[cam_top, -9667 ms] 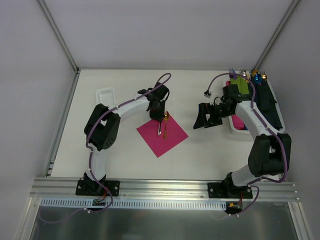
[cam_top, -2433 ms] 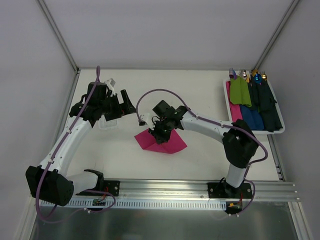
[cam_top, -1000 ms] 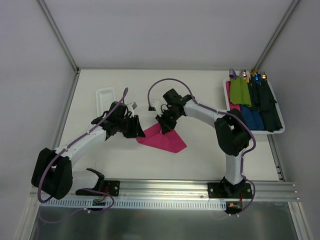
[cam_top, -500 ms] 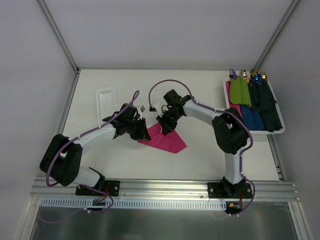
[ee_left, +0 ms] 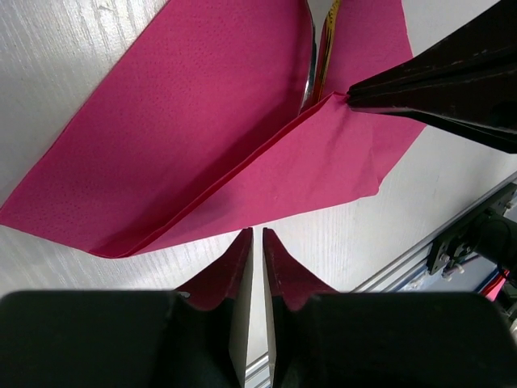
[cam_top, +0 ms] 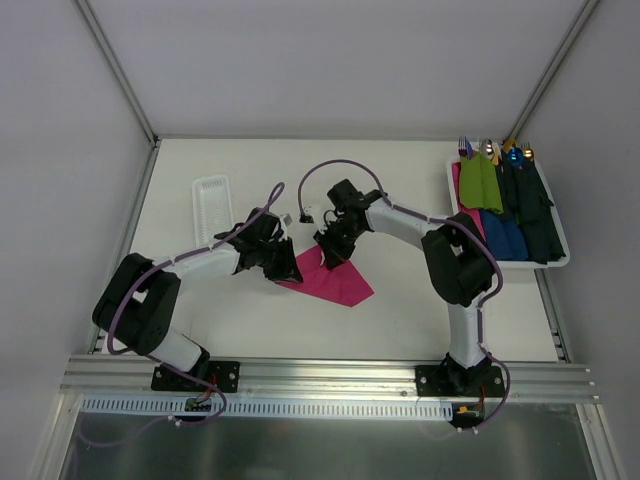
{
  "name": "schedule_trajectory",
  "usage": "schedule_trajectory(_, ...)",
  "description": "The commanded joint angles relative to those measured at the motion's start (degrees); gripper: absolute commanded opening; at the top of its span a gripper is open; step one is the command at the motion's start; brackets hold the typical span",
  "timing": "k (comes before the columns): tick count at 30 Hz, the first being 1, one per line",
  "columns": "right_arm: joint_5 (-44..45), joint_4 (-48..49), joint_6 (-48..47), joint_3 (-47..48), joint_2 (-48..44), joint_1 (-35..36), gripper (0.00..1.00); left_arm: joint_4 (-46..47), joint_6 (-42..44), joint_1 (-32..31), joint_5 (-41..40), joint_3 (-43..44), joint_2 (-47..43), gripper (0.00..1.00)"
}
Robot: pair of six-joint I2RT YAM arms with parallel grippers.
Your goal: Place the utensils on the paper napkin and roll it up
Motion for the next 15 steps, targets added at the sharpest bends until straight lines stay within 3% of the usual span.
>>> schedule_trajectory(1, -0.91, -0.39, -0.06, 2.67, 0.60, -0.36, 0.00, 1.53, -1.20, -0.72, -0.29, 2.24, 1.43, 0.09)
schedule_trajectory(15, -0.65, -0.65, -0.23, 4.08, 1.83, -0.71, 0.00, 3.20, -2.87, -1.07, -1.34, 0.40, 3.28, 0.06)
